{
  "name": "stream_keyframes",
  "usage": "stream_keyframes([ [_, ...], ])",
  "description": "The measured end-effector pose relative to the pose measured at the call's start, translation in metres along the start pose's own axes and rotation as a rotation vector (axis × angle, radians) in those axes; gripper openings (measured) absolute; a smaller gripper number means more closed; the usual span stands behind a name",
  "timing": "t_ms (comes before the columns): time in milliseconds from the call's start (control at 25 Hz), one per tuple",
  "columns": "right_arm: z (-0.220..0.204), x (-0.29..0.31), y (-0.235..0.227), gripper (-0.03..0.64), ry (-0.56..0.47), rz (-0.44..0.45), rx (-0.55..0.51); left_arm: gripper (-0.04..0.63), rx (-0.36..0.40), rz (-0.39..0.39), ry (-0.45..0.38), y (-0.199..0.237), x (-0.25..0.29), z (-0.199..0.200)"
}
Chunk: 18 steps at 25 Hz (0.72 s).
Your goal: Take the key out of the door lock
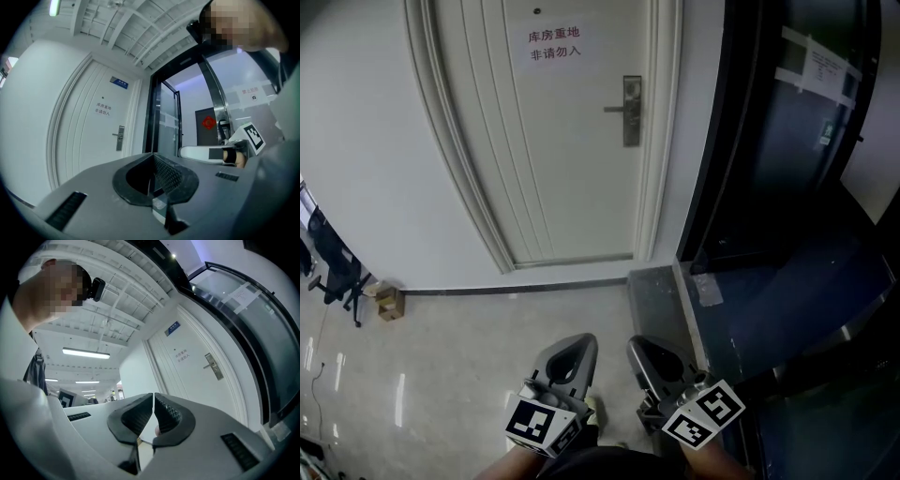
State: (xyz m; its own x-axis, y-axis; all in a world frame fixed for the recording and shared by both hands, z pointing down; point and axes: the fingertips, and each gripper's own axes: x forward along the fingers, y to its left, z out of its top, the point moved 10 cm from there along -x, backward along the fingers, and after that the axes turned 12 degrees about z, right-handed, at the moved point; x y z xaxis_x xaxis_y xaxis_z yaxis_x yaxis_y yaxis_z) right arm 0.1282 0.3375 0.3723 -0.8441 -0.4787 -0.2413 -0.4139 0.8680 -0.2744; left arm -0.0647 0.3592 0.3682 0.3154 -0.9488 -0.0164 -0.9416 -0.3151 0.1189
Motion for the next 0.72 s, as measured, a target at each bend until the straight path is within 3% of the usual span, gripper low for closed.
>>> stream_keyframes([
  [720,0.005,0.171,-0.118,0.017,0.010,-0.091,-0.045,0.006,-0.006,-0.090,0.001,0.144,0.159,0.019],
])
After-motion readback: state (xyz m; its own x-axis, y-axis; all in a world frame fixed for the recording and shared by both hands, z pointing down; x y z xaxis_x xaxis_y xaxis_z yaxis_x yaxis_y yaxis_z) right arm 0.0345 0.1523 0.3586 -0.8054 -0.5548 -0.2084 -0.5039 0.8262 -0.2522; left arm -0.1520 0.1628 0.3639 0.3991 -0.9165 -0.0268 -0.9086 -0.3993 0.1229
